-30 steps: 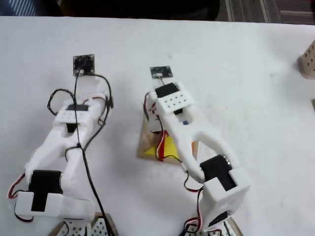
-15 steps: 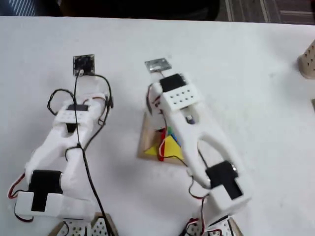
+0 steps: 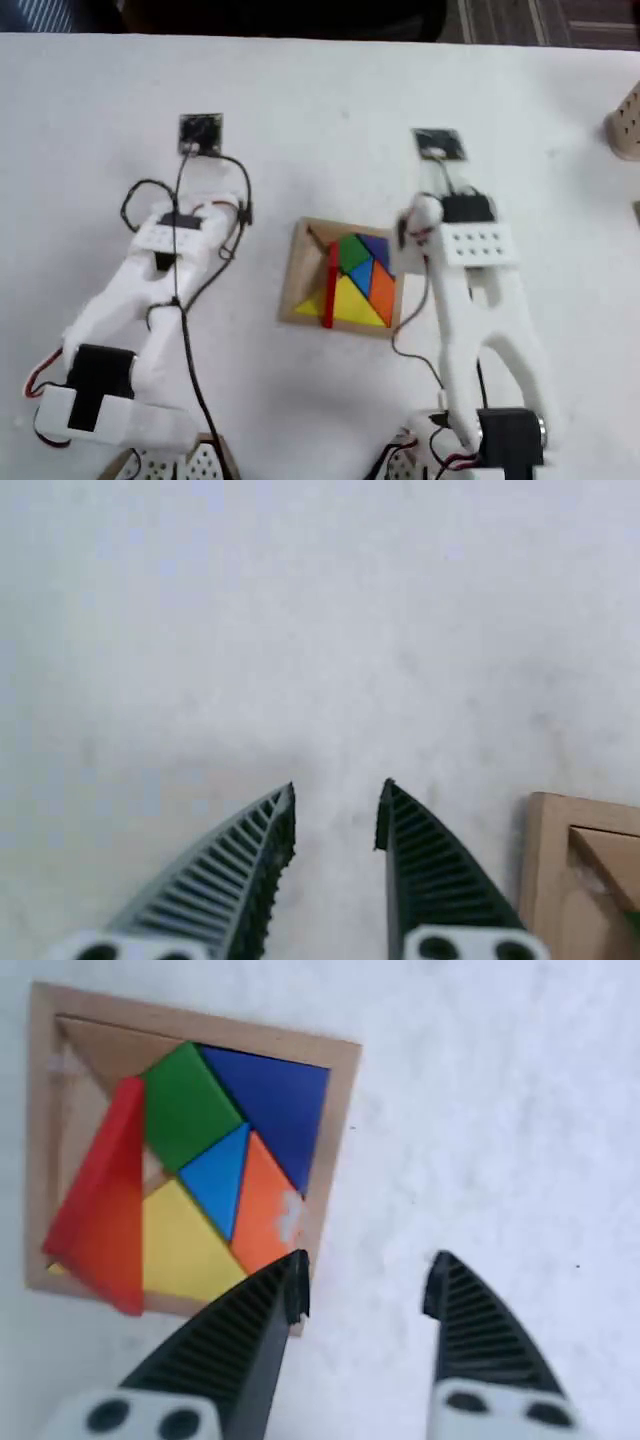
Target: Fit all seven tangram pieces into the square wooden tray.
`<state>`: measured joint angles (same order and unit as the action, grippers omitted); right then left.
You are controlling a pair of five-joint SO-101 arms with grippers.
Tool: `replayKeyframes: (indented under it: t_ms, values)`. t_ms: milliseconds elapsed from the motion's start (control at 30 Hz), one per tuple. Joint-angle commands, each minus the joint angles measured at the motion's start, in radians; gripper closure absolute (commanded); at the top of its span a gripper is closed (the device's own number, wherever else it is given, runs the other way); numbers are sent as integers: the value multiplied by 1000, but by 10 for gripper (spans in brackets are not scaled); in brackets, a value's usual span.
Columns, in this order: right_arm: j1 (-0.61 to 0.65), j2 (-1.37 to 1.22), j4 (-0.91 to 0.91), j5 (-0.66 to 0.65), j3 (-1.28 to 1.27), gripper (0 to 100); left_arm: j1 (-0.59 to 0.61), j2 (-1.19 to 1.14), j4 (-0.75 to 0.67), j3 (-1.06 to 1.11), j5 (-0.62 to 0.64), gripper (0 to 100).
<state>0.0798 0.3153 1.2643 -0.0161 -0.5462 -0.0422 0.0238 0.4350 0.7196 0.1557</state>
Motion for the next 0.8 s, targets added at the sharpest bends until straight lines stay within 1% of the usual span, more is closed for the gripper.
replayKeyframes:
  t_ms: [0,67,167,267,333,433,600,700,767]
  values:
    - [-102,65,-162,-3,-132,973,-50,58,9,-26,-9,978]
    - [-143,65,-232,-11,-193,979,-74,59,17,-20,-8,964]
    - [-220,65,-308,-12,-256,945,-111,59,52,-20,-6,980]
    - [-298,65,-352,-12,-282,915,-163,62,115,-26,-8,977]
    - [-325,64,-358,-12,-284,909,-213,85,143,-17,-9,977]
    - [-328,64,-358,-12,-284,908,-298,162,176,23,-9,977]
    - [-329,56,-358,-12,-284,908,-450,286,172,117,-9,977]
    - [-326,15,-361,-12,-272,908,-522,305,167,132,-9,977]
    - [-326,-22,-357,-12,-245,908,-549,303,130,135,-9,977]
